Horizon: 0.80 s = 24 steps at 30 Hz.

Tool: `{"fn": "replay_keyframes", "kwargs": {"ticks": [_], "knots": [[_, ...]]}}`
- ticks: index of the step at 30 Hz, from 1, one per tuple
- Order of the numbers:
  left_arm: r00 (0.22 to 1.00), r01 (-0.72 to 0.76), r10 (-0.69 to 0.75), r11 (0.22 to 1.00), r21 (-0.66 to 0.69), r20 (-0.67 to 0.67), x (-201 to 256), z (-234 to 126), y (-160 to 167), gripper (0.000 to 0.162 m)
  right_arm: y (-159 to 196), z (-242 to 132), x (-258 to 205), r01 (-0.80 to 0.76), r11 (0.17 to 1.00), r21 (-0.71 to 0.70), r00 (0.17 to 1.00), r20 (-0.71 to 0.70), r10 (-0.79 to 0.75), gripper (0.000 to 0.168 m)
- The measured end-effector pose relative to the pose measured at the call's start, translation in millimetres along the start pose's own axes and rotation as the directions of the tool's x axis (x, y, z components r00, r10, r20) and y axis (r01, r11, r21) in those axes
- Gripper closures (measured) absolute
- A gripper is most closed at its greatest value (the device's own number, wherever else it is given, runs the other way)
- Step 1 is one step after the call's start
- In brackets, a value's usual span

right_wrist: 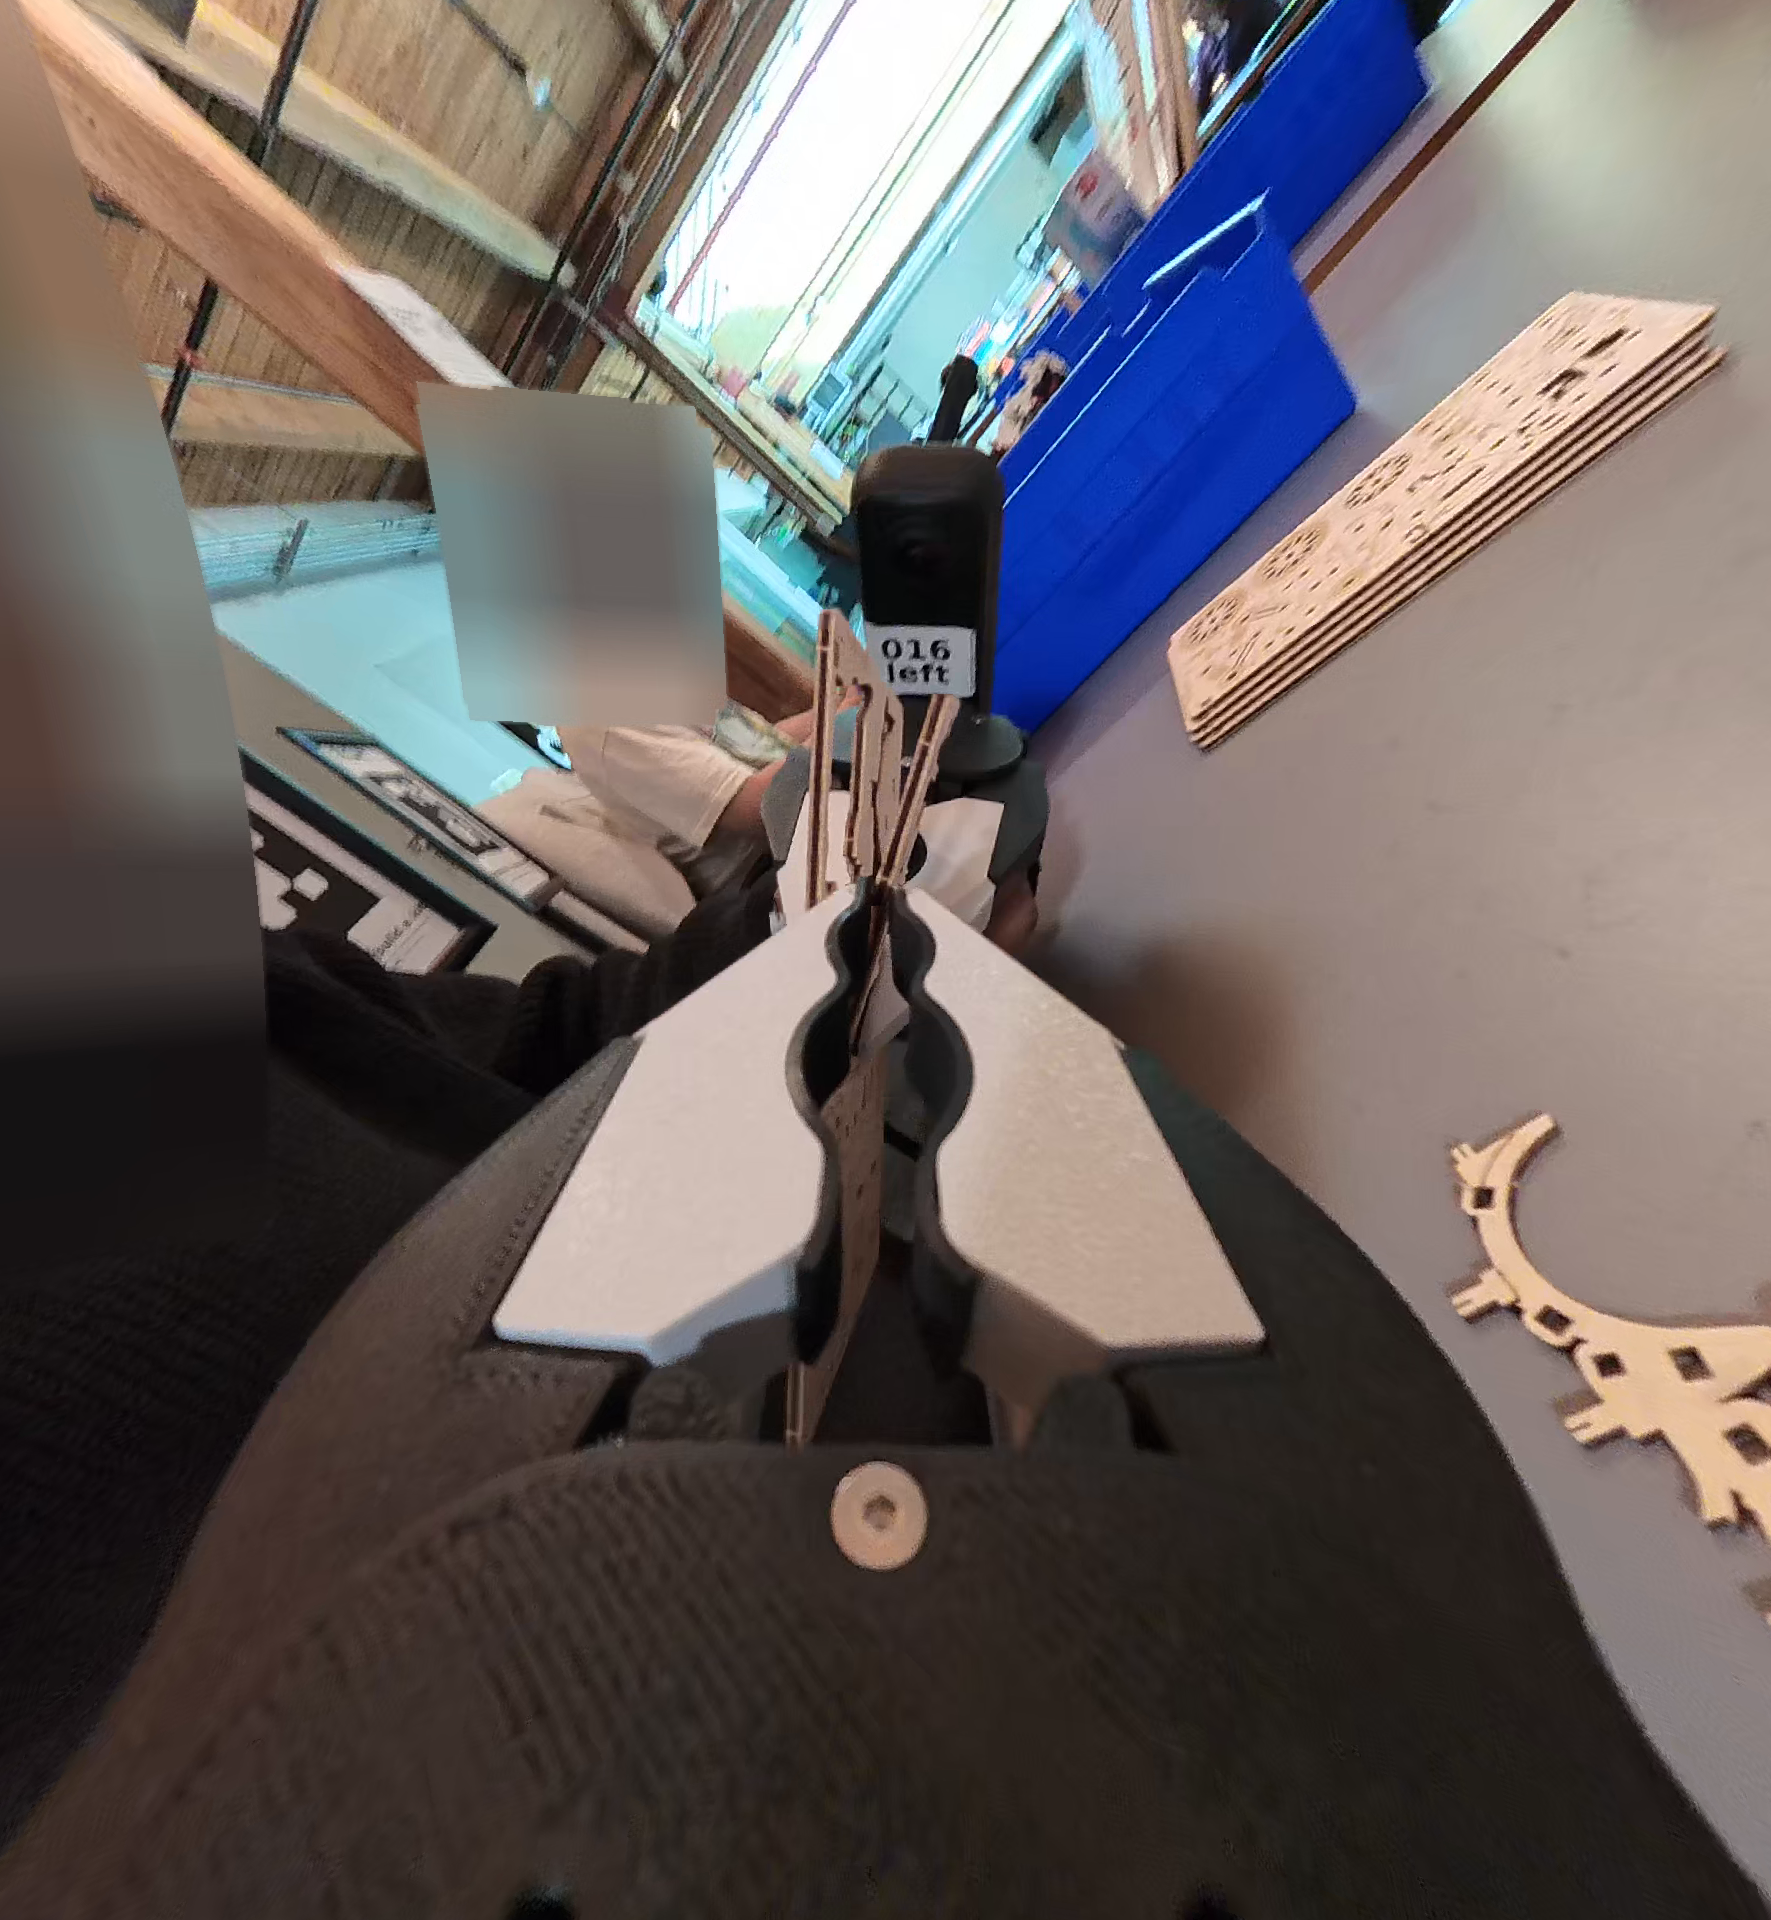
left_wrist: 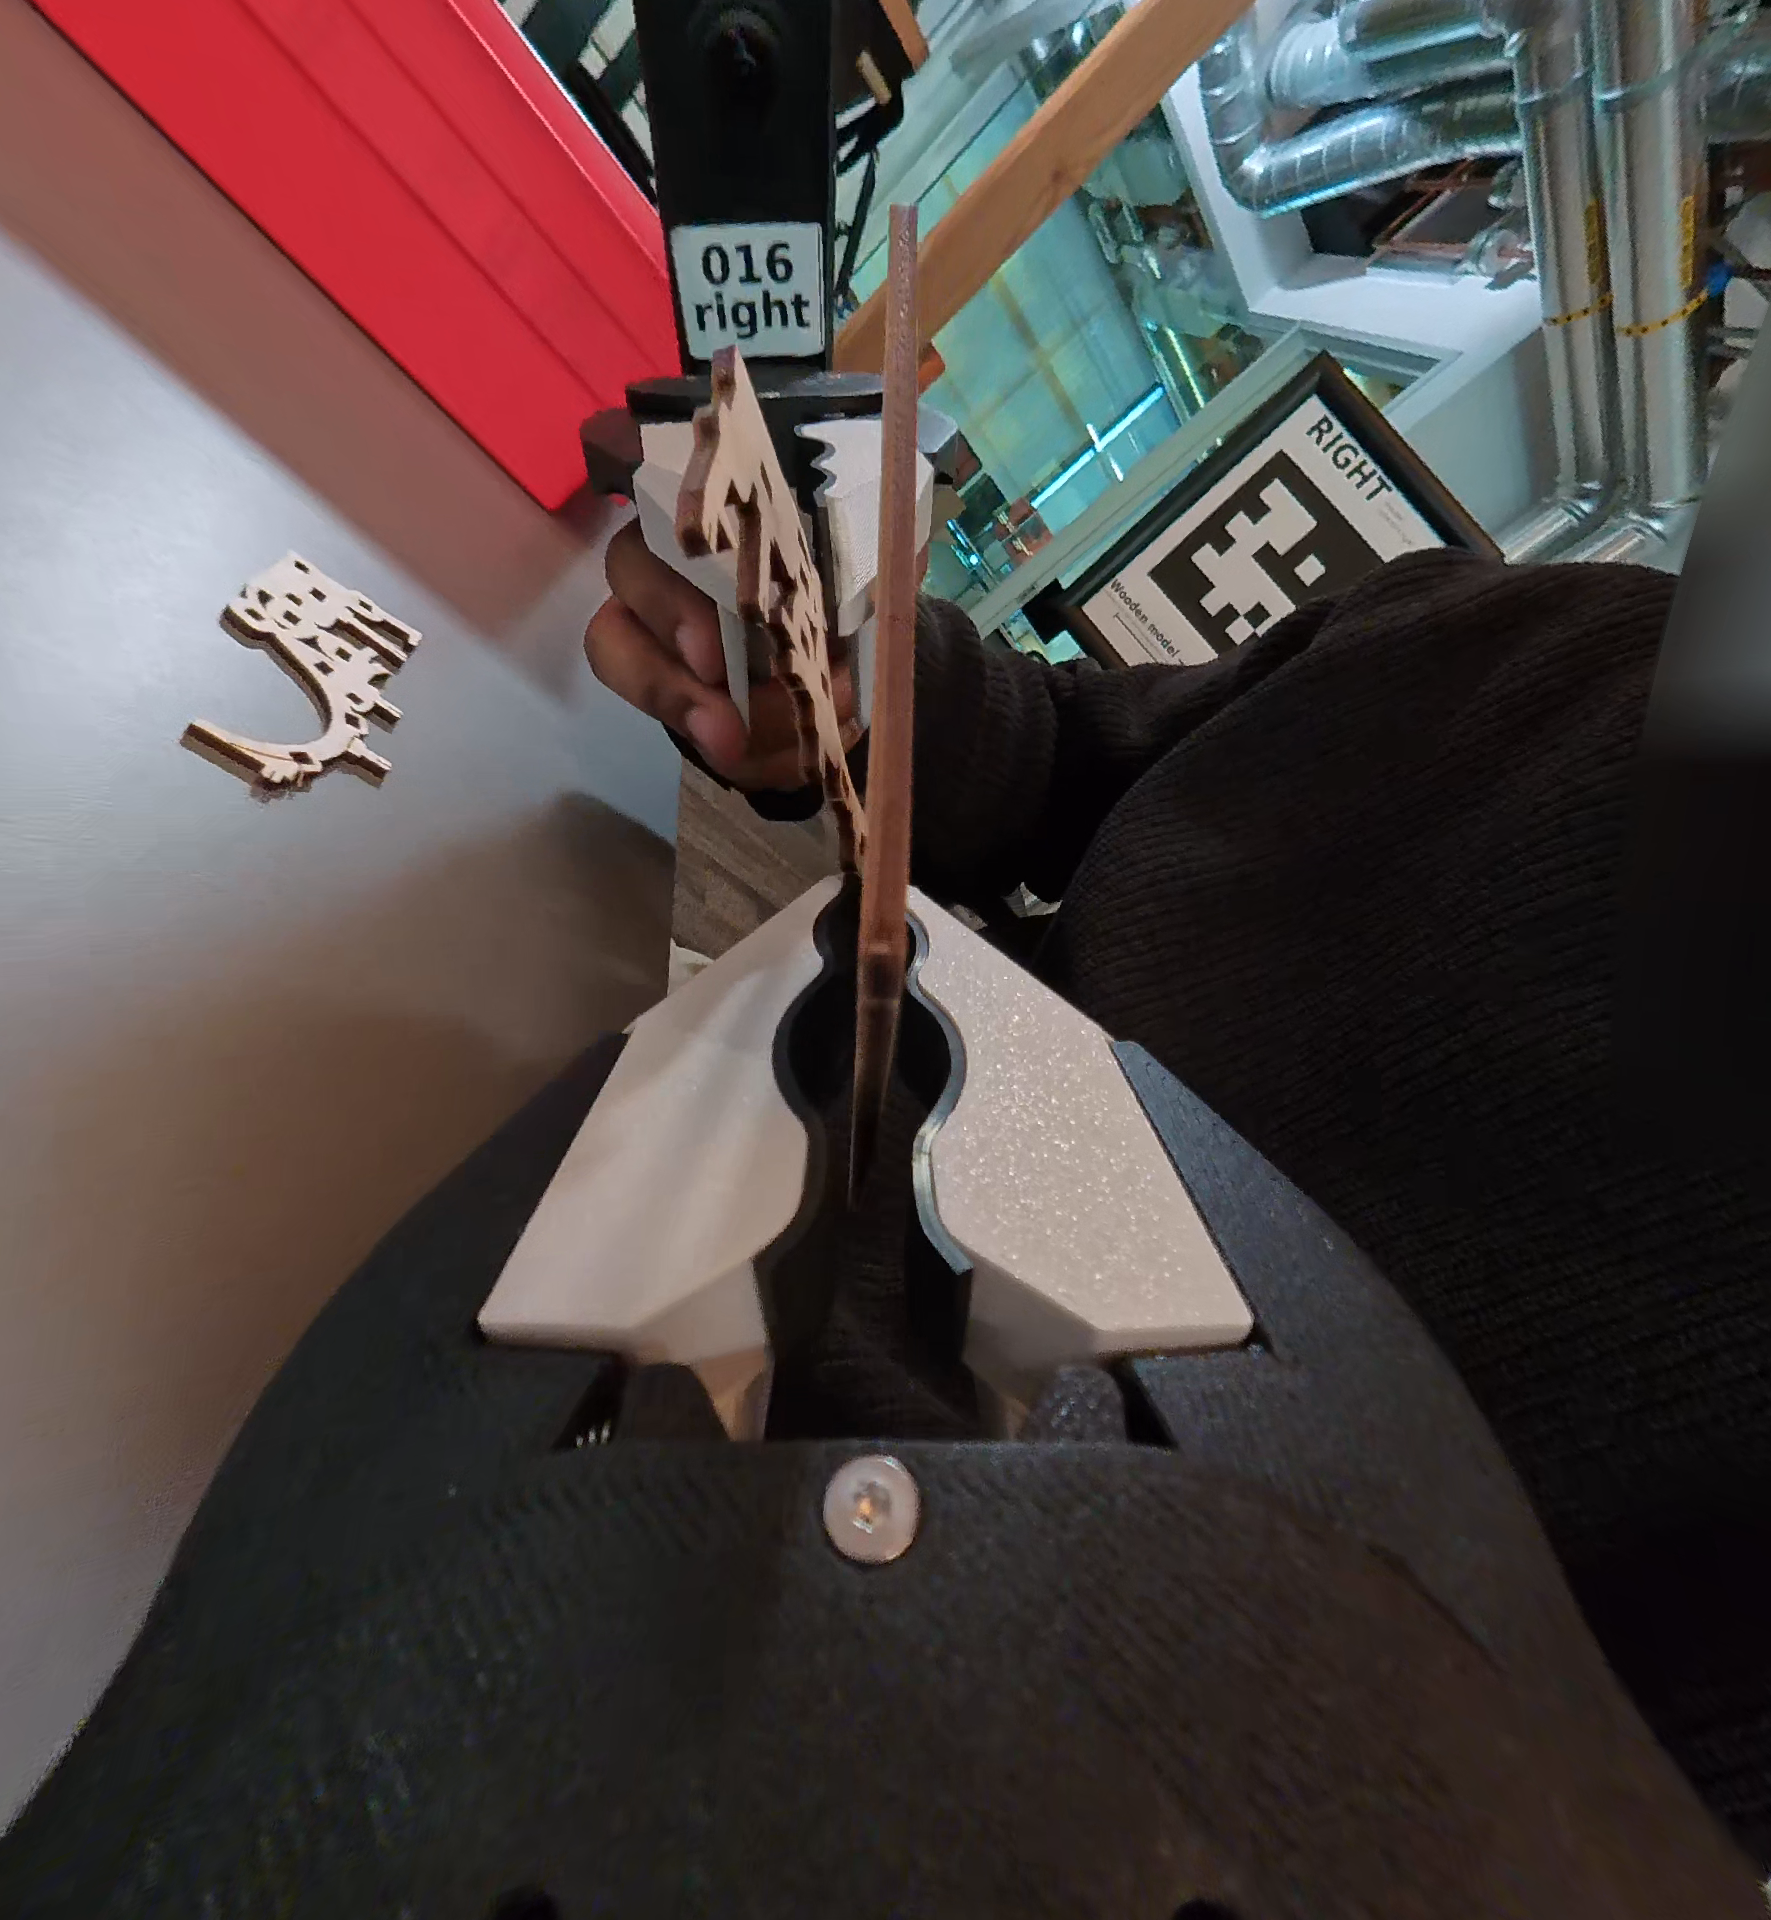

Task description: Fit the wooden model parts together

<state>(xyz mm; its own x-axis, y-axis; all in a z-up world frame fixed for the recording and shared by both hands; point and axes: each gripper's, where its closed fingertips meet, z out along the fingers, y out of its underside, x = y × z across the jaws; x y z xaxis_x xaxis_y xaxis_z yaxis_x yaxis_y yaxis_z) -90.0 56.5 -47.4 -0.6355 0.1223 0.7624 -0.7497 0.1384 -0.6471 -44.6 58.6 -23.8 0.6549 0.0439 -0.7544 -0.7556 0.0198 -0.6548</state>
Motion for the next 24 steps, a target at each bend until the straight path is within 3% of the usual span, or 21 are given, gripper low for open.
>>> {"fn": "replay_keyframes", "kwargs": {"ticks": [18, 24], "knots": [[0.995, 0.056, -0.054, 0.998, 0.021, -0.09, 13.9, 2.0, -5.4, 0.161, -7.9, 6.4, -17.7, -0.013, 0.996, 0.089, 0.996, 0.086, 0.005, 0.167], [0.998, 0.023, -0.019, 0.997, 0.072, -0.067, 10.2, -3.5, -11.9, 0.162, -14.4, 2.5, -14.3, -0.121, 0.984, 0.133, 0.987, 0.12, 0.105, 0.159]]}}
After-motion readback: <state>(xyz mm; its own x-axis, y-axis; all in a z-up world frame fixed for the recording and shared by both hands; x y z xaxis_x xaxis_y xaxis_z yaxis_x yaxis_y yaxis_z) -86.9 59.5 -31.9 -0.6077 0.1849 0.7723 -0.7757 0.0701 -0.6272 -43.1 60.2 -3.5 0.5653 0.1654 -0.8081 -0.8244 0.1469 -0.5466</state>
